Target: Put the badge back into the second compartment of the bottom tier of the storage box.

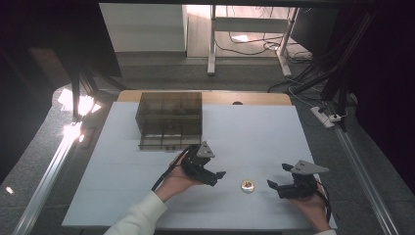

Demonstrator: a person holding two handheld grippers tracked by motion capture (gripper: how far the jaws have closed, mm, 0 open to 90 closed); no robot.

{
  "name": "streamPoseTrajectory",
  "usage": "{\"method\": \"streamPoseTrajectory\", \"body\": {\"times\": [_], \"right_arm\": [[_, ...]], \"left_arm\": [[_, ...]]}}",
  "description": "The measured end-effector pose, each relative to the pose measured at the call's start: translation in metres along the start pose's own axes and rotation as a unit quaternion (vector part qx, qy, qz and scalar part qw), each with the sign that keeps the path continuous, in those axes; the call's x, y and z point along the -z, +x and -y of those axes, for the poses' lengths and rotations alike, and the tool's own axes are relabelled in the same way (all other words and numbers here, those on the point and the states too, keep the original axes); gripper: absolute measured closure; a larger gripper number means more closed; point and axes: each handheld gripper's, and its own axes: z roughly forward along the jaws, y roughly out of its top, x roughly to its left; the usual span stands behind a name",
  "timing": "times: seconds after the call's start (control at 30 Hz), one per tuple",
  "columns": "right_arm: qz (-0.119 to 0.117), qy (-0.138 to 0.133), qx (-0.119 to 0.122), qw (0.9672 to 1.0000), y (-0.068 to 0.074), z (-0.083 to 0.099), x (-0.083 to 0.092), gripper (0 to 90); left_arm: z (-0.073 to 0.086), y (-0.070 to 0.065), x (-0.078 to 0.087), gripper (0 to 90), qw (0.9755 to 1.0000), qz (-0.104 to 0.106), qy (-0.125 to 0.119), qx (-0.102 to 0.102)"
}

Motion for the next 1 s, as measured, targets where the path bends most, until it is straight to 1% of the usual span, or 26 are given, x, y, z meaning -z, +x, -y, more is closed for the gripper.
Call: {"method": "streamPoseTrajectory", "body": {"times": [0.17, 0.4, 0.7, 0.9, 1.0], "right_arm": [[0.002, 0.003, 0.001, 1.0000, 0.000, 0.000, -0.001, 12.3], [0.004, 0.003, 0.001, 1.0000, 0.000, 0.000, -0.001, 12.3], [0.003, 0.004, 0.001, 1.0000, 0.000, 0.001, -0.001, 12.3], [0.009, 0.005, -0.001, 0.9999, -0.001, 0.001, 0.000, 12.3], [0.007, 0.005, -0.002, 1.0000, -0.001, 0.001, -0.001, 12.3]], "left_arm": [[-0.005, -0.005, -0.008, 11.4, 0.9999, 0.005, 0.006, -0.008], [-0.009, -0.009, -0.015, 11.5, 0.9998, 0.012, 0.007, -0.011], [-0.014, -0.015, -0.026, 11.6, 0.9994, 0.020, 0.016, -0.021], [-0.017, -0.017, -0.031, 11.6, 0.9993, 0.025, 0.017, -0.022], [-0.018, -0.019, -0.034, 11.6, 0.9991, 0.027, 0.019, -0.026]]}}
